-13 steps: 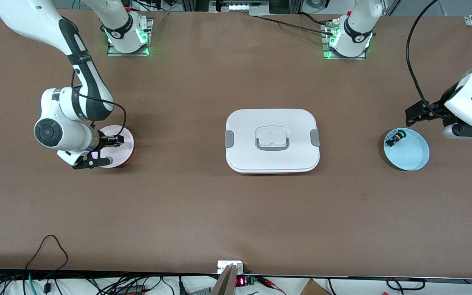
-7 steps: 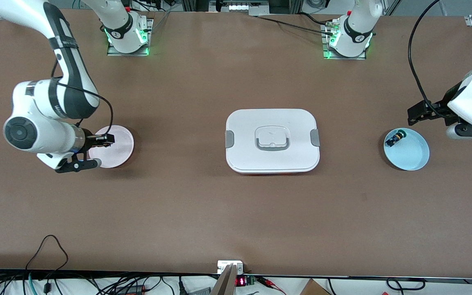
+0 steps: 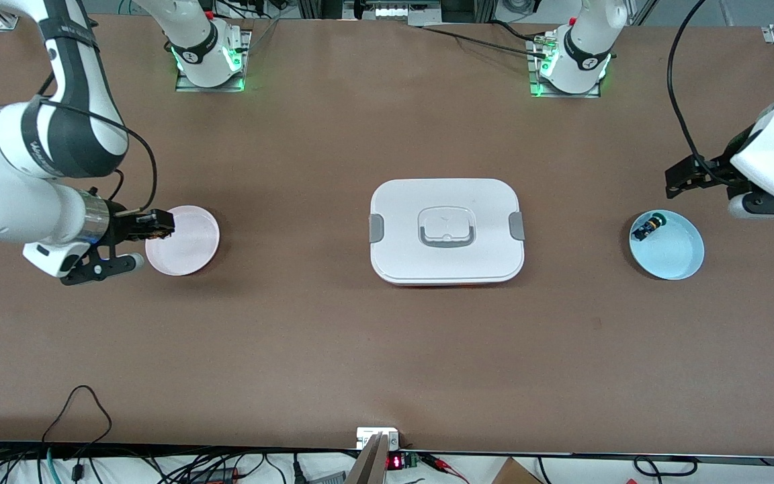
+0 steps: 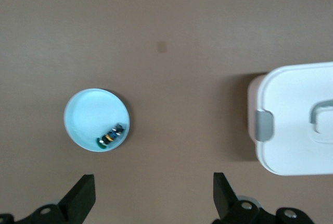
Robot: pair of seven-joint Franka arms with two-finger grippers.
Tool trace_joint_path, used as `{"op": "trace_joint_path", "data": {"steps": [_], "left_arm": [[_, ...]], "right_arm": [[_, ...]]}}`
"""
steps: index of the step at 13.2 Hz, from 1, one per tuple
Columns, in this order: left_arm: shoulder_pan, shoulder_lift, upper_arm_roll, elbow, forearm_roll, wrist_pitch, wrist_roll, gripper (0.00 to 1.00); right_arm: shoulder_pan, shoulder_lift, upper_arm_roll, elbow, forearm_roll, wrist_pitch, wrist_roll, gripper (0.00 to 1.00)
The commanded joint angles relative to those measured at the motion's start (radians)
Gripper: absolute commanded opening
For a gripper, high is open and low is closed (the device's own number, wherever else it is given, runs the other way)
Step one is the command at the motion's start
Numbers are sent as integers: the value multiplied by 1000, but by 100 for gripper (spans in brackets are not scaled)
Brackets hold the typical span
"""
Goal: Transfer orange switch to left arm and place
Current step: 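Lift the switch with the right gripper while the left gripper rises, then carry the switch over the box while the left gripper approaches it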
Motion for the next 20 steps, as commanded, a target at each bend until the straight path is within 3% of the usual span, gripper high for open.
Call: {"op": "trace_joint_path", "data": {"steps": [1, 4, 6, 9, 11, 12, 14, 20], "left_arm": [[-7, -25, -15, -29, -29, -6, 9, 100], [-20, -30, -16, -34, -31, -6, 8, 100], [-19, -31, -15, -43, -31, -47, 5, 100], [28, -45, -18, -78, -70, -58, 15, 100], [49, -48, 43, -77, -281, -119, 28, 100], [39, -43, 135, -78, -436, -168, 28, 100], [30, -16, 229, -86, -646, -242, 28, 100], [4, 50, 269, -184, -1104, -262, 112, 100]], "right_arm": [[-4, -22, 24, 47, 14, -43, -17, 51], [-4, -40, 27, 73, 17, -43, -41, 51], [-4, -60, 41, 73, 49, -33, -171, 51], [5, -72, 64, 73, 185, -24, -267, 50], [4, -89, 90, 73, 251, -29, -354, 50], [2, -94, 92, 73, 283, -26, -417, 50], [4, -106, 99, 73, 363, -36, -547, 50], [69, -115, 113, 47, 630, 20, -749, 50]]}}
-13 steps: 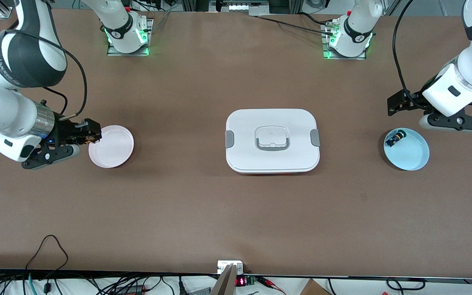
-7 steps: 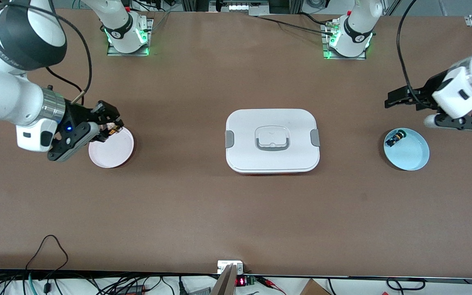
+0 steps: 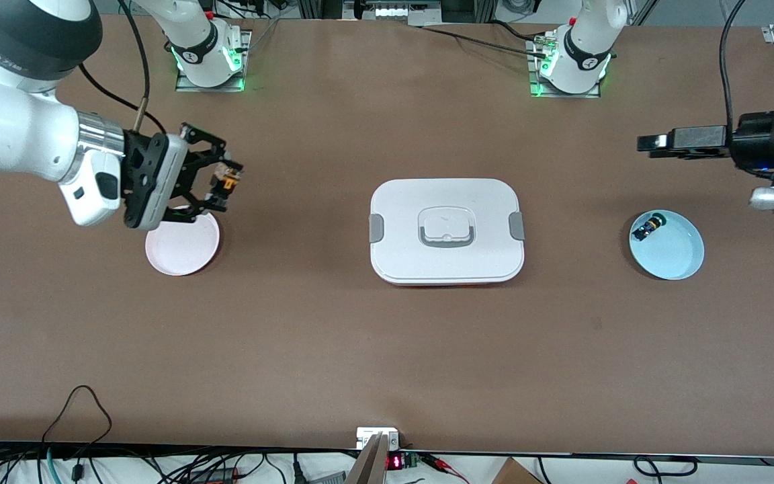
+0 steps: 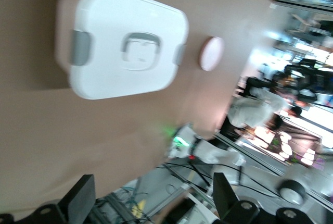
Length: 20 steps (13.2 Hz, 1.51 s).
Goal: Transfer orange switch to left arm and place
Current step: 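Carry the switch over the box while the left gripper approaches it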
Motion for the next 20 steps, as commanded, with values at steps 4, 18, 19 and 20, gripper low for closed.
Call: {"op": "trace_joint_path", "data": {"steps": [4, 18, 19, 20], "left_arm": [[-68, 37, -5, -173, -446, 65, 60, 100], [-346, 145, -351, -166, -1041, 853, 238, 100], [-352, 148, -364, -165, -1067, 881, 252, 100], [-360, 148, -364, -165, -1077, 883, 257, 100]], "right_arm": [[60, 6, 1, -72, 307, 132, -189, 50], [152, 136, -2, -166, 1072, 209, -813, 50], [169, 141, -2, -168, 1105, 209, -813, 50], [179, 142, -2, -171, 1125, 213, -810, 50]]}}
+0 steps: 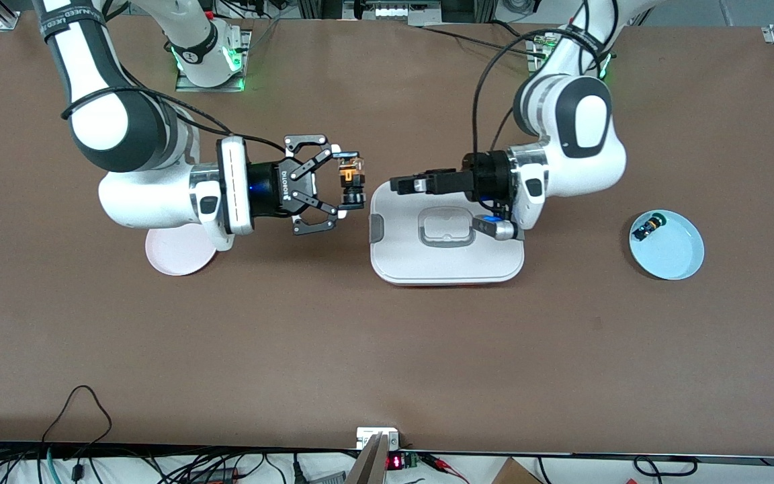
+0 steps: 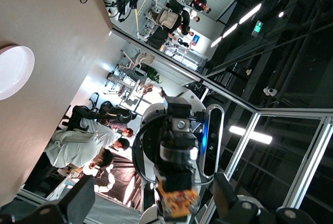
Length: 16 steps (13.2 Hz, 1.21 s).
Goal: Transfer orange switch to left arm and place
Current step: 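Carry the switch over the box while the left gripper approaches it, then grasp the switch with the left gripper and open the right gripper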
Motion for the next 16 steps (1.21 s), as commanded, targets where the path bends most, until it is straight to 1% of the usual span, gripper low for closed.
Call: {"op": "trace_joint_path", "data": {"steps": [1, 3, 7, 8, 11, 13, 14, 15, 16], "left_arm": [[-14, 11, -5, 26, -41, 27, 35, 100], [-12, 2, -5, 26, -41, 21, 23, 100], [-3, -33, -5, 0, -38, -3, -8, 100], [-3, -39, -5, -8, -38, -3, -9, 100], [-3, -50, -5, -27, -38, -1, -8, 100], [-4, -50, -11, -27, -38, 5, -2, 99], [-4, -50, -13, -27, -38, 7, 1, 95], [-4, -50, -13, -27, -38, 8, 3, 88], [-4, -49, -11, -27, -38, 8, 4, 78]], "right_arm": [[36, -4, -2, -11, 56, 35, -11, 50], [52, -4, -2, -12, 53, 50, -7, 49], [54, -6, -3, -18, 42, 63, 0, 47], [54, -6, -3, -20, 27, 66, 0, 47], [57, -6, -3, -21, -18, 83, 12, 42], [60, -11, -3, -17, -59, 84, 58, 42], [62, -12, -3, -15, -72, 84, 76, 41], [62, -12, -3, -15, -75, 84, 79, 42], [62, -12, -3, -15, -75, 87, 79, 42]]}}
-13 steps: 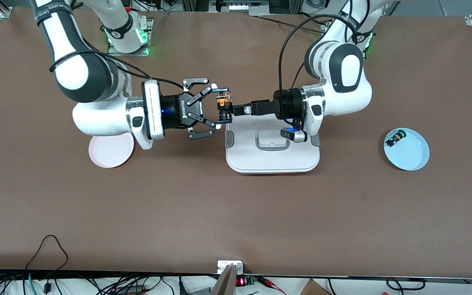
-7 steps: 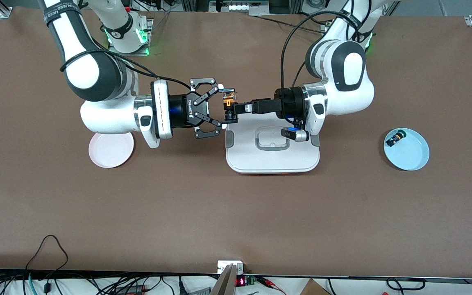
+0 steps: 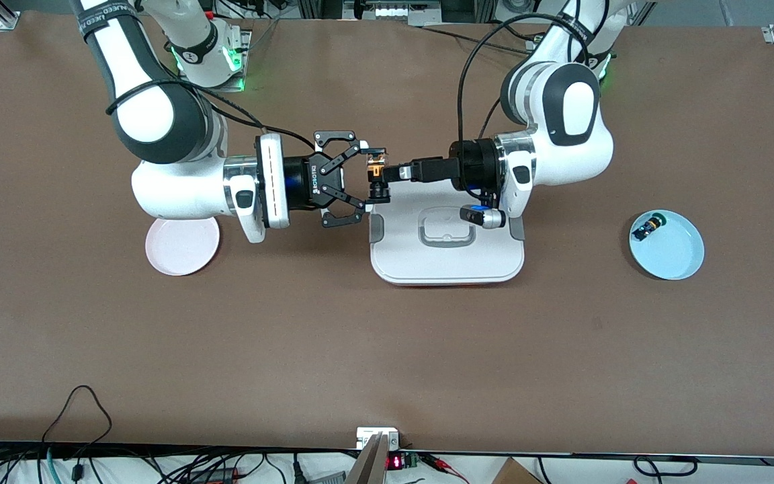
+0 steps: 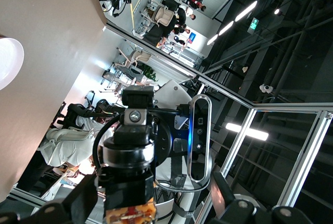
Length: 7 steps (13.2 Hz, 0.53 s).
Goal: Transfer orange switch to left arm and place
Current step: 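Grasp the switch with the left gripper and open the right gripper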
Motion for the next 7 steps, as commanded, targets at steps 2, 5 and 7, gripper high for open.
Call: {"op": "trace_joint_path", "data": {"steps": [2, 5, 7], "left_arm": [[2, -25, -3, -29, -23, 2, 16, 55], [2, -22, -4, -27, -20, -3, 18, 19], [2, -21, -3, -27, -14, -3, 18, 4]], "right_arm": [[8, -18, -3, -3, -17, 18, 29, 41], [8, -18, -3, -3, -22, 20, 29, 42], [8, -18, -3, -5, -22, 20, 26, 42]]}}
